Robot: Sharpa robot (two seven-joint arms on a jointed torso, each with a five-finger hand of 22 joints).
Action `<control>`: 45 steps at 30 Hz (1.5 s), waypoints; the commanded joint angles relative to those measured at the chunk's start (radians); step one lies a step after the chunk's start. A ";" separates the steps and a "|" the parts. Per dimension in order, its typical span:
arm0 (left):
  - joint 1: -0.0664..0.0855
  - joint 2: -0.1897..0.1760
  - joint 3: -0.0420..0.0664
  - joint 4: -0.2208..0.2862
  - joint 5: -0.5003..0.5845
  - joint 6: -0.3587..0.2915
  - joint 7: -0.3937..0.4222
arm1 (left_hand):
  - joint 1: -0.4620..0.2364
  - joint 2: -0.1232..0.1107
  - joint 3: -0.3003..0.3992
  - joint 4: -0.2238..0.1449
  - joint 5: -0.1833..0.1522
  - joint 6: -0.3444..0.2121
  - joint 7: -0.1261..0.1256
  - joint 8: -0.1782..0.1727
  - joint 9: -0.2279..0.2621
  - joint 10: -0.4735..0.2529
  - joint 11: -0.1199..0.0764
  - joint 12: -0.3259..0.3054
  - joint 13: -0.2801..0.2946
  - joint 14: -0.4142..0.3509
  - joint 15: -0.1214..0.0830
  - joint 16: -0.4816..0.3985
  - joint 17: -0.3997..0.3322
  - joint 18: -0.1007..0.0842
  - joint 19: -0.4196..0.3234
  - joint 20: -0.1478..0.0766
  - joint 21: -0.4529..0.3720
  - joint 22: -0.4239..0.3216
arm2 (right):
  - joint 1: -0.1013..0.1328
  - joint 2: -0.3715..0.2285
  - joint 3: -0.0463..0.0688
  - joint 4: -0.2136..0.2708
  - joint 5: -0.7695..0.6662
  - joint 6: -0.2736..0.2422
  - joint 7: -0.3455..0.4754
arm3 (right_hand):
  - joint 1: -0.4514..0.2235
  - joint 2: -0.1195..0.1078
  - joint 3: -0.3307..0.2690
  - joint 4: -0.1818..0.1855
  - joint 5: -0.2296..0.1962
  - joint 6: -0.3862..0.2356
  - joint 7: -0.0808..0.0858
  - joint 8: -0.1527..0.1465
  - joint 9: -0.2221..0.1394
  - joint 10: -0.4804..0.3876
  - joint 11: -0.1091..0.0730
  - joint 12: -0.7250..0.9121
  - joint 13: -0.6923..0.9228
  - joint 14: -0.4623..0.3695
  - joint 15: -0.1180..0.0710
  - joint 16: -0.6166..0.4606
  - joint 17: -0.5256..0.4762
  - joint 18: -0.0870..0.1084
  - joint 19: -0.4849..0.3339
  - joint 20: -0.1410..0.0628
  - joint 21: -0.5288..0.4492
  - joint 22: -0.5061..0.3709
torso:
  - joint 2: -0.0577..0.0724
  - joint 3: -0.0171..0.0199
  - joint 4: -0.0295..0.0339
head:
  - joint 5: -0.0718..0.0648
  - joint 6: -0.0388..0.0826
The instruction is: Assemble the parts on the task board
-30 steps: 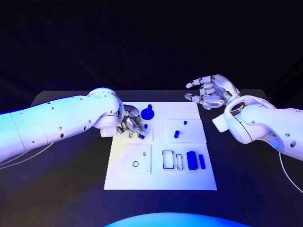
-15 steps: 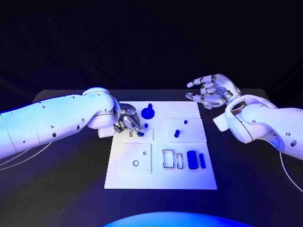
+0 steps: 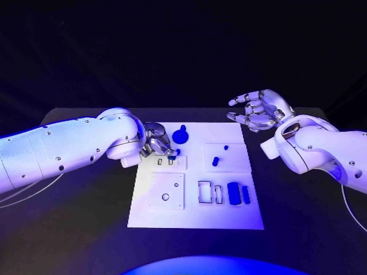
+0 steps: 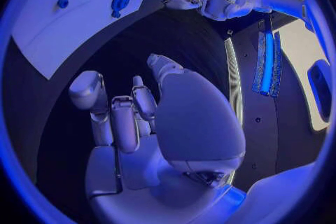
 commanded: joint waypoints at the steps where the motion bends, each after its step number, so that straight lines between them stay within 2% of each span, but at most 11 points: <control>1: -0.004 0.003 -0.002 0.005 -0.132 -0.066 0.013 | -0.009 -0.009 0.187 -0.182 0.033 0.018 -0.009 0.002 0.157 0.010 -0.001 0.006 0.006 0.107 -0.008 0.004 0.263 -0.012 0.007 -0.004 0.005 0.006 | -0.001 -0.002 0.000 -0.001 -0.001 0.006 0.007 | 0.004 0.003 0.007 0.001 0.005 -0.004 -0.001 0.007 0.001 -0.006 -0.002 -0.004 -0.001 0.053 -0.001 -0.006 0.090 0.018 -0.005 0.001 -0.006 -0.001 | 0.000 -0.0001 -0.0013 | 0.002 -0.001; 6: -0.011 0.007 -0.004 0.005 -0.162 -0.059 0.005 | -0.026 -0.018 0.191 -0.194 0.085 0.029 -0.012 0.000 0.163 0.022 -0.004 0.011 0.015 0.107 -0.012 0.004 0.263 -0.013 0.011 -0.007 0.007 0.010 | -0.001 -0.003 0.000 -0.004 -0.001 0.005 0.007 | 0.003 0.003 0.009 0.002 0.008 -0.004 0.000 0.008 0.001 -0.008 -0.002 -0.006 -0.003 0.052 -0.001 -0.008 0.087 0.018 -0.006 0.001 -0.009 -0.003 | 0.001 -0.0008 -0.0011 | 0.004 -0.002; 9: -0.015 0.010 -0.004 0.005 -0.170 -0.042 0.001 | -0.039 -0.023 0.190 -0.204 0.133 0.036 -0.015 -0.001 0.168 0.029 -0.007 0.014 0.021 0.107 -0.015 0.004 0.263 -0.013 0.014 -0.010 0.008 0.015 | -0.001 -0.003 0.000 -0.007 -0.001 0.005 0.007 | 0.003 0.003 0.009 0.002 0.008 -0.004 0.000 0.008 0.001 -0.008 -0.002 -0.006 -0.003 0.052 -0.001 -0.008 0.087 0.018 -0.006 0.001 -0.009 -0.003 | 0.001 -0.0009 -0.0015 | 0.006 -0.004; 15: -0.018 0.015 -0.005 0.005 -0.170 -0.013 -0.004 | -0.054 -0.027 0.186 -0.215 0.179 0.044 -0.018 -0.002 0.175 0.036 -0.010 0.018 0.028 0.107 -0.017 0.004 0.263 -0.014 0.017 -0.012 0.010 0.021 | -0.002 -0.001 0.000 -0.010 -0.001 0.005 0.008 | 0.003 0.003 0.009 0.002 0.009 -0.005 0.000 0.008 0.001 -0.009 -0.002 -0.006 -0.004 0.051 -0.001 -0.009 0.086 0.019 -0.007 0.001 -0.011 -0.004 | 0.000 -0.0009 -0.0018 | 0.009 -0.006; 20: -0.019 0.020 -0.005 0.002 -0.171 -0.004 -0.007 | -0.057 -0.027 0.185 -0.218 0.190 0.046 -0.018 -0.002 0.176 0.039 -0.010 0.020 0.032 0.107 -0.018 0.004 0.263 -0.015 0.019 -0.012 0.011 0.023 | -0.002 -0.001 0.000 -0.010 -0.001 0.005 0.008 | 0.003 0.002 0.009 0.002 0.010 -0.005 0.000 0.008 0.002 -0.010 -0.002 -0.007 -0.005 0.051 -0.001 -0.010 0.084 0.019 -0.008 0.001 -0.013 -0.005 | 0.001 -0.0014 -0.0027 | 0.009 -0.005; 23: -0.020 0.022 -0.006 -0.001 -0.173 0.009 -0.009 | -0.070 -0.028 0.184 -0.224 0.219 0.052 -0.021 -0.001 0.182 0.044 -0.013 0.024 0.038 0.107 -0.019 0.004 0.263 -0.015 0.021 -0.014 0.012 0.027 | -0.002 0.000 0.000 -0.011 -0.001 0.005 0.008 | 0.003 0.002 0.009 0.002 0.010 -0.005 0.000 0.008 0.002 -0.010 -0.002 -0.007 -0.005 0.051 -0.001 -0.010 0.084 0.019 -0.008 0.001 -0.013 -0.005 | 0.001 -0.0019 -0.0033 | 0.009 -0.006; 45: -0.033 0.032 -0.010 -0.027 -0.192 0.053 -0.017 | -0.094 -0.024 0.176 -0.227 0.240 0.070 -0.030 0.012 0.195 0.064 -0.020 0.043 0.061 0.107 -0.023 0.004 0.263 -0.017 0.026 -0.017 0.015 0.035 | -0.002 -0.001 0.000 -0.011 -0.001 0.005 0.008 | 0.003 0.002 0.009 0.002 0.010 -0.005 0.000 0.008 0.002 -0.010 -0.002 -0.007 -0.005 0.051 -0.001 -0.010 0.084 0.019 -0.008 0.001 -0.013 -0.005 | 0.001 -0.0025 -0.0019 | 0.002 -0.016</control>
